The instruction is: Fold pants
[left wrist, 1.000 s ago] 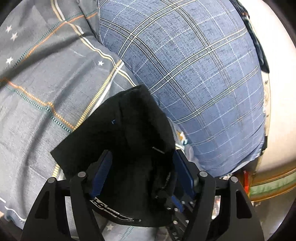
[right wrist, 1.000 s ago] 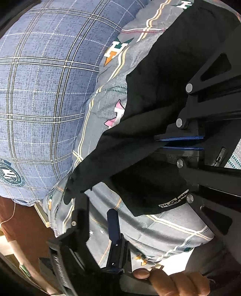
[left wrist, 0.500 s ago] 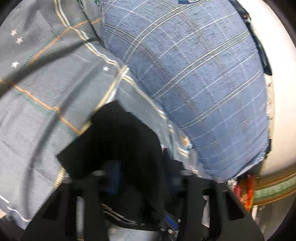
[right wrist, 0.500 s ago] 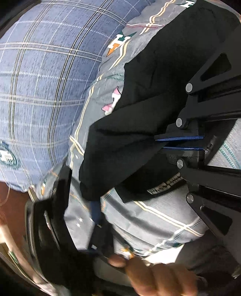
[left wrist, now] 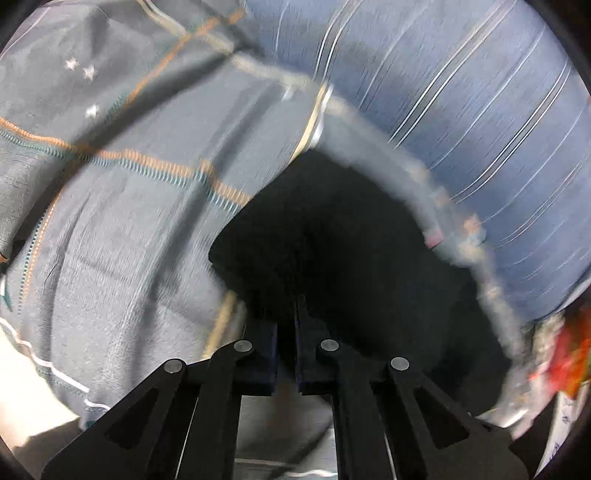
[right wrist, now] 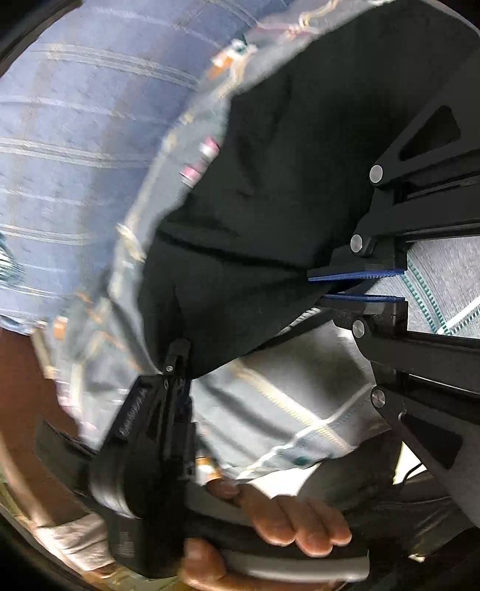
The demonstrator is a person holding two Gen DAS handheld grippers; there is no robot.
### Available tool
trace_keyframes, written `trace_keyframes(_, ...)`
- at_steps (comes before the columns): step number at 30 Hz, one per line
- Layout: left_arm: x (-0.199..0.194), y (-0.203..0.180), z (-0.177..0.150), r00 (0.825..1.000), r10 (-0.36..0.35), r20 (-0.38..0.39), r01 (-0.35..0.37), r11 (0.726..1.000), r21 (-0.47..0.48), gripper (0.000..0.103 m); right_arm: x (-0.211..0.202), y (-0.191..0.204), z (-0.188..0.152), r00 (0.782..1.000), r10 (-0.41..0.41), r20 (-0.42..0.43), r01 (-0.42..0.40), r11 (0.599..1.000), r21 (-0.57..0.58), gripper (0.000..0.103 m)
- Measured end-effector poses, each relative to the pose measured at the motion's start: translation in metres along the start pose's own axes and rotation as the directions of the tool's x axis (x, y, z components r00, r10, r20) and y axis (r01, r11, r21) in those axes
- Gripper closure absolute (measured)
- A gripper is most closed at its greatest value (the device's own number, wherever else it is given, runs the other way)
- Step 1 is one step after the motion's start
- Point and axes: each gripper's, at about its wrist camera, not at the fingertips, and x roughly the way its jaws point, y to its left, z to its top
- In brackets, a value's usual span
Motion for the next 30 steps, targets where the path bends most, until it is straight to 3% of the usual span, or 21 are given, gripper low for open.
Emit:
trace_keyframes(3,0.011,0.002,-0.001,0.999,0.025,-0.021,-0.025,1.0,0.003,0.098,0.014,0.001,-0.003,0.999,0.013,-0.042,-0.013,1.0,0.007,0.091)
trace_keyframes(9,0.006,0.004,0.001,0.999,0.031,-0.006,-0.031,1.0,0.004,0.098,-0.022,-0.023,-0.004,0.994,0.108,0.025,-0.11,0.991,0.076,0.072)
trace_keyframes(14,0.005,0.003,0.004,0.999,0.032,-0.009,-0.032,1.0,0.001,0.098,-0.063,-0.081,-0.025,0.99,0.095,0.104,-0.116,0.968,0.221,0.063)
trace_keyframes(17,0.004,0.003,0.003,0.999,0.035,-0.01,-0.035,0.999,0.001,0.098,-0.092,-0.118,-0.047,0.99,0.032,0.137,-0.074,0.944,0.321,0.063)
trace_keyframes(21,0.004,0.0,0.002,0.999,0.051,-0.007,-0.051,0.999,0.003,0.098,-0.142,-0.181,-0.096,0.979,-0.097,0.18,-0.013,0.848,0.529,0.063)
trace_keyframes(25,0.004,-0.004,0.002,0.998,0.066,0.001,-0.066,0.998,-0.002,0.098,-0.171,-0.232,-0.149,0.961,-0.251,0.115,0.105,0.718,0.688,0.057)
trace_keyframes(28,0.005,-0.007,0.001,0.997,0.077,0.001,-0.077,0.997,-0.005,0.098,-0.179,-0.264,-0.178,0.958,-0.28,0.056,0.133,0.612,0.78,0.053)
trace_keyframes(30,0.006,-0.009,0.001,0.997,0.082,0.005,-0.082,0.997,-0.007,0.098,-0.176,-0.274,-0.19,0.964,-0.265,0.024,0.14,0.583,0.8,0.049)
